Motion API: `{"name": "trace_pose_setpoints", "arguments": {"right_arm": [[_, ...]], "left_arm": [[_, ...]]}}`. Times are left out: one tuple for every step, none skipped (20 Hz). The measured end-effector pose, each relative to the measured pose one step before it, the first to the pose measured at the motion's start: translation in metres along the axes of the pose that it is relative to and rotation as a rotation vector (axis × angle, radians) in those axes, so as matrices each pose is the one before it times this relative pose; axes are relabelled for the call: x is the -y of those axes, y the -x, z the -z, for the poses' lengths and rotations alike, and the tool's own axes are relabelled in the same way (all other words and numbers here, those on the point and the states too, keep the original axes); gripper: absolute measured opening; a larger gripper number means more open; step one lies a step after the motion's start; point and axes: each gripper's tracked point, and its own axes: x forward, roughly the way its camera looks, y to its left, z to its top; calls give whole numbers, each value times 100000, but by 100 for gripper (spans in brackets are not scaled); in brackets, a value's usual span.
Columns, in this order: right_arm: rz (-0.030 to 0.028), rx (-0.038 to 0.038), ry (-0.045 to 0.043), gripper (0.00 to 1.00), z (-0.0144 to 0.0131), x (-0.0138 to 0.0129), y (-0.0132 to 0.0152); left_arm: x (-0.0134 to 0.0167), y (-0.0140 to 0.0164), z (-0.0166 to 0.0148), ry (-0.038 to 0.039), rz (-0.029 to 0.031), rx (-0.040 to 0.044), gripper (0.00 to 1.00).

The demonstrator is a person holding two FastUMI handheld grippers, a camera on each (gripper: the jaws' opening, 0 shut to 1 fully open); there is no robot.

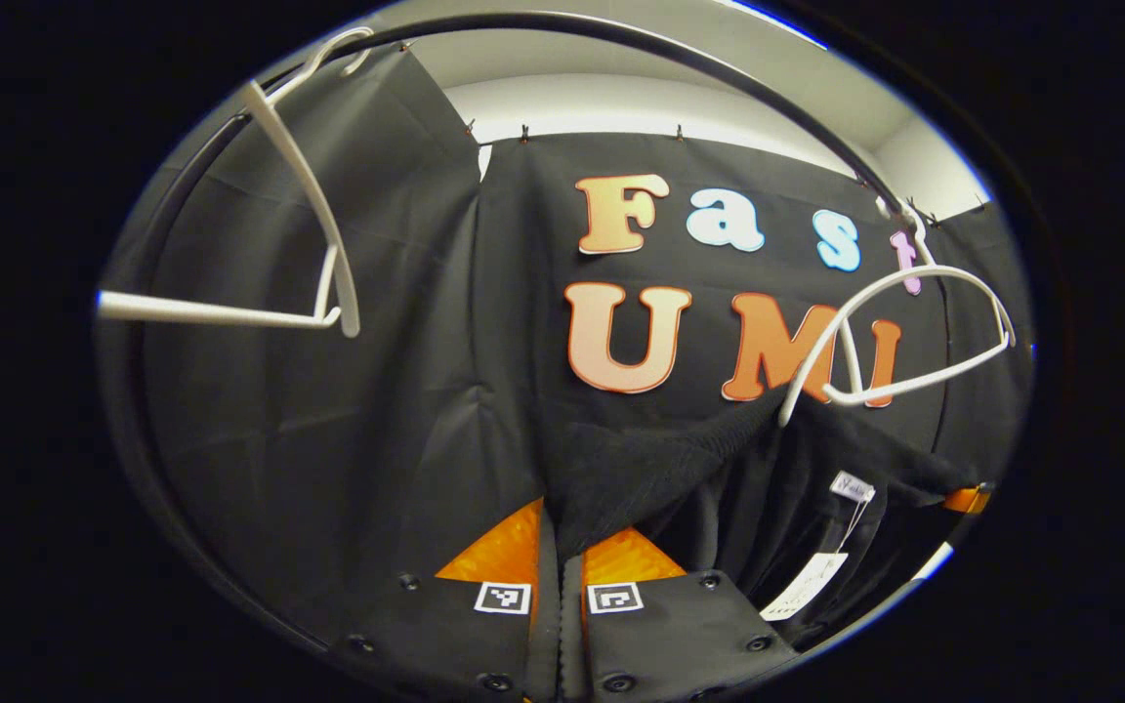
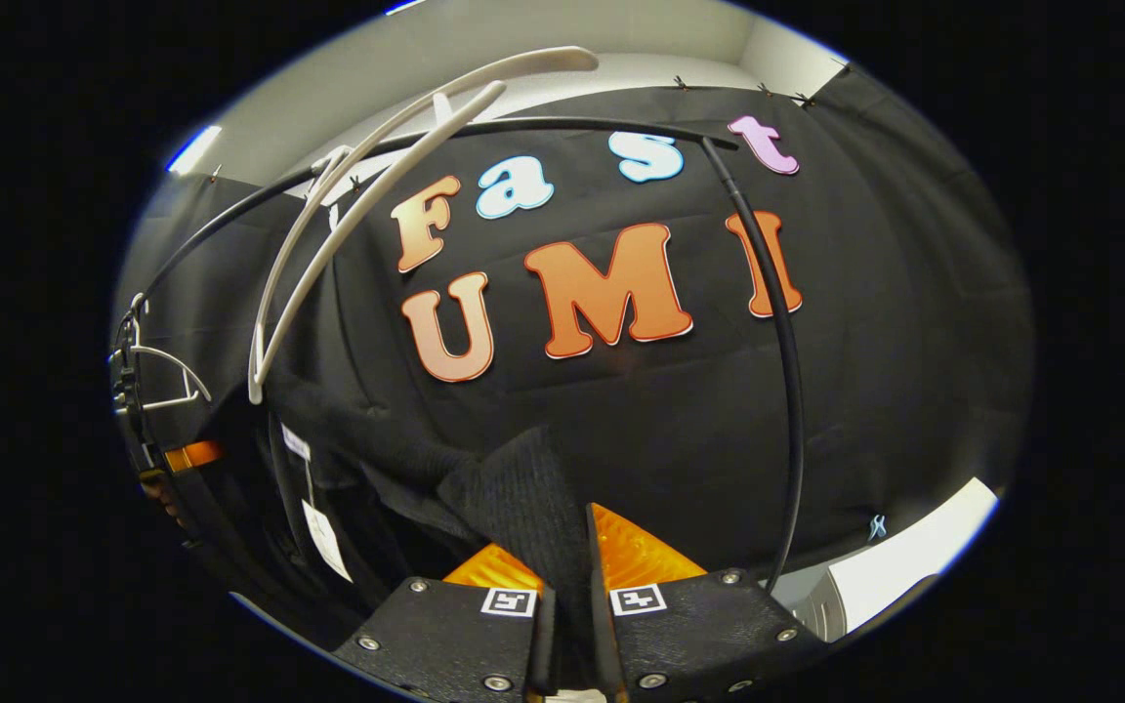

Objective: Grasp the clothes on the hanger with both hands and then place them into the laundry hamper below.

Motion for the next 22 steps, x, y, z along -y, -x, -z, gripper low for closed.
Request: {"name": "trace_pose_setpoints", "arguments": {"right_arm": [[1658,-857,-44,13,813,453,-89],[332,-1896,34,13,1048,225,-483],[-530,-2861,-928,13,1614,-221,-235],[266,-2063,-562,14,1416,-26,-462],[767,-1556,460,9,1259,227,-392],[563,-1632,803,8,1515,-157,-108],[158,-1712,851,8,1346,-75,-250],[-72,-1862,419,8,1157,-256,-337],[-521,-2046,135,8,1241,-409,-291],[-515,-2067,44,8,1472,-327,107],[-616,-2038,203,8,1365,-389,-163],[-362,-1942,338,8,1443,-155,-457],[-275,-1888,449,7,1229,-233,-659],[-196,-1755,467,8,985,-139,-544],[-114,-1706,403,8,1089,-147,-560],[-151,-1817,330,8,1492,-127,-225],[-12,-1773,68,7,1320,-86,-385],[-78,-2016,-18,8,1134,23,-510],[-10,-1955,-226,8,1169,52,-516],[66,-1892,-288,8,1140,124,-598],[245,-2188,-97,8,1220,151,-491],[300,-1900,7,8,1140,159,-376]], "left_arm": [[86,-339,876,-937,691,-1343,7],[769,-82,1279,1426,3093,-2512,7],[886,239,1496,2030,3202,-3215,7],[82,252,1459,-359,735,-2097,7],[196,-325,1351,-1982,-221,-1294,7],[357,-555,1326,-2169,-229,-1455,7],[488,-224,1436,-973,916,-1929,7],[337,-240,1247,319,1049,-1956,7],[592,-312,1358,-74,870,-2352,8],[658,-349,1153,-797,825,-2273,8],[654,-356,880,-629,847,-1986,8],[688,-361,1193,-64,922,-1947,8],[489,-357,1231,273,1055,-1967,7],[275,-368,1282,123,957,-1908,7],[420,-485,1083,-189,851,-1704,7],[539,-452,1276,-260,540,-1592,7],[495,-279,1040,-538,617,-1328,7],[389,-372,1054,-1189,-27,-1136,7],[313,-491,938,-1579,-13,-1389,8],[424,-411,991,-1152,285,-1419,7],[554,-547,1168,-578,709,-1655,7],[677,-536,1467,-190,1031,-1859,7]]}}
